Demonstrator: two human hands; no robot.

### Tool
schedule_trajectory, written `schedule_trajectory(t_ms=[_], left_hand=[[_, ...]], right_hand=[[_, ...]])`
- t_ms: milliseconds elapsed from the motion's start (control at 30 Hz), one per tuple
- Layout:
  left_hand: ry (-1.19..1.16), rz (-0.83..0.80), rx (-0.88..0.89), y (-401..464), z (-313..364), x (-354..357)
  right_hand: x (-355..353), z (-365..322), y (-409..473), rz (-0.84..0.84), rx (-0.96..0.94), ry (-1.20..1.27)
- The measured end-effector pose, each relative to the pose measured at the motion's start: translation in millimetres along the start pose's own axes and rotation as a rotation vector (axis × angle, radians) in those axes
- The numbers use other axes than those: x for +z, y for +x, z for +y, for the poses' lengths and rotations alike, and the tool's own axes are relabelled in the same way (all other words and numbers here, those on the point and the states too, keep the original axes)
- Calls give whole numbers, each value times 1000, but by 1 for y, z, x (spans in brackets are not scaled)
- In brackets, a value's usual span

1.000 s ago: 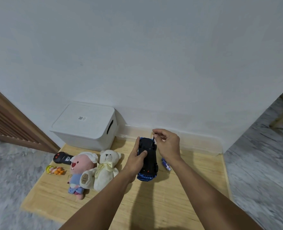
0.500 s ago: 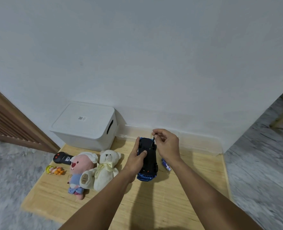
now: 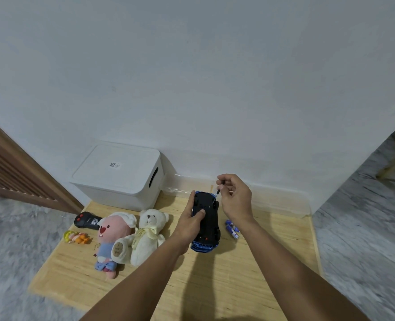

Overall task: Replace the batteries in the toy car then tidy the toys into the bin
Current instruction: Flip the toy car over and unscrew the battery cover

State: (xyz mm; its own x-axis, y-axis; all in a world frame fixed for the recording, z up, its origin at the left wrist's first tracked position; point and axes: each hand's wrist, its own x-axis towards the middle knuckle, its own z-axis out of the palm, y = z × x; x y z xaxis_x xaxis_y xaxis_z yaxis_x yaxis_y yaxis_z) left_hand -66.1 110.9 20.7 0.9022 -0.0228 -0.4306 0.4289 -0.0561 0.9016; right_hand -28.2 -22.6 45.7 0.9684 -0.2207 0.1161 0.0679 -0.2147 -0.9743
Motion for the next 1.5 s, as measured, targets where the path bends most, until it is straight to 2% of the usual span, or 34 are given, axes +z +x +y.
schedule_trajectory(t_ms=[133, 233, 333, 700, 967, 1133, 1333, 1500], left_hand=[[4, 0, 4, 0, 1, 1], [9, 6, 6, 0, 0, 0], [28, 5, 12, 2, -1, 0], [84, -13, 35, 0, -6, -2], [87, -19, 37, -3, -8, -1], [97, -26, 24, -3, -11, -2], [130, 16, 16, -3, -12, -6], [122, 81, -21, -2, -21, -18]], right_hand=[[-4, 3, 5, -74, 41, -168], [-8, 6, 7, -277, 72, -426], [-10, 7, 3, -414, 14, -609], [2, 16, -10, -369, -96, -779], [6, 28, -18, -436, -240, -922], [8, 36, -20, -469, -260, -986], [4, 43, -21, -411, -80, -851], [-3, 65, -38, -534, 46, -986]])
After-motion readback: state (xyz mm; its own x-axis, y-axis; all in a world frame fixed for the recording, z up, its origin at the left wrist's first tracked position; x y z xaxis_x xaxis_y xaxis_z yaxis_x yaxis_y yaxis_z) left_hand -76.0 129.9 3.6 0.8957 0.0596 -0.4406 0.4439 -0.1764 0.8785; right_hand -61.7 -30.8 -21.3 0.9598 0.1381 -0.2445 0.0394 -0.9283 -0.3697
